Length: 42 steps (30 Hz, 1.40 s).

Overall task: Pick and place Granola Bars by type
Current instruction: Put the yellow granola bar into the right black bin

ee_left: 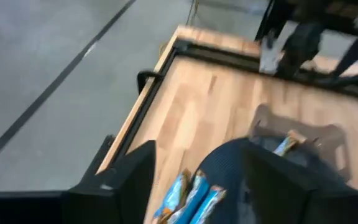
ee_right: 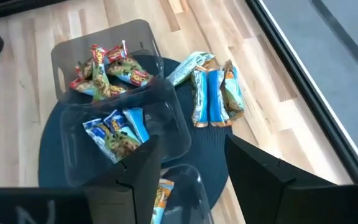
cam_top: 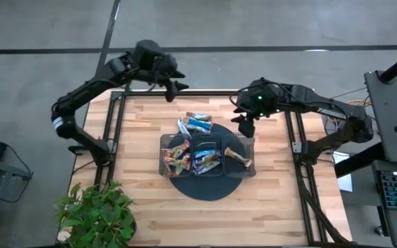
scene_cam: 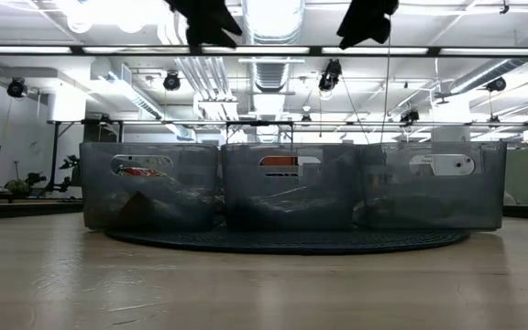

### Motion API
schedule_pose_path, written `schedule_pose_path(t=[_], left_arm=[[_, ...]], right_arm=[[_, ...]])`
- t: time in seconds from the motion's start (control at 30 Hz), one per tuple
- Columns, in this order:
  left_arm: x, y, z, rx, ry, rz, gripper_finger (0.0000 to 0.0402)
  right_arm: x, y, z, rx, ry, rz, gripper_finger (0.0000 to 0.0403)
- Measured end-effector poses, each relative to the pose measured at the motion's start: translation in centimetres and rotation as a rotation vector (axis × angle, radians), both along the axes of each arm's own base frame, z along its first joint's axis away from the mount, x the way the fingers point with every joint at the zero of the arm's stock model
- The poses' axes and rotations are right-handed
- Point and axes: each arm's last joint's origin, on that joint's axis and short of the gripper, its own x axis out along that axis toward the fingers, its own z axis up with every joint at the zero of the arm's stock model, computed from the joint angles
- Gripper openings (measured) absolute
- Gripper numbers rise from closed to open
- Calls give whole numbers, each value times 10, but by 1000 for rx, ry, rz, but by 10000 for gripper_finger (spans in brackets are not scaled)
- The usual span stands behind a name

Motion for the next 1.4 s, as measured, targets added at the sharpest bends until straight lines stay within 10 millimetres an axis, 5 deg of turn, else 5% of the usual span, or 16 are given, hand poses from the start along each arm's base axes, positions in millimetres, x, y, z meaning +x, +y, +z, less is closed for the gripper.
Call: schedule_pose_path(t=[0.27, 0.93, 1.4], left_arm=[[33, 29, -39, 71, 259, 115, 280], [91, 79, -182, 24, 719, -181, 282], [99, 89, -218, 43, 800, -292, 282]], right_arm=[[-23, 6, -2, 45, -24, -52, 168], [-32, 8, -24, 97, 17, -87, 168], [-32, 8, -25, 102, 16, -88, 168]])
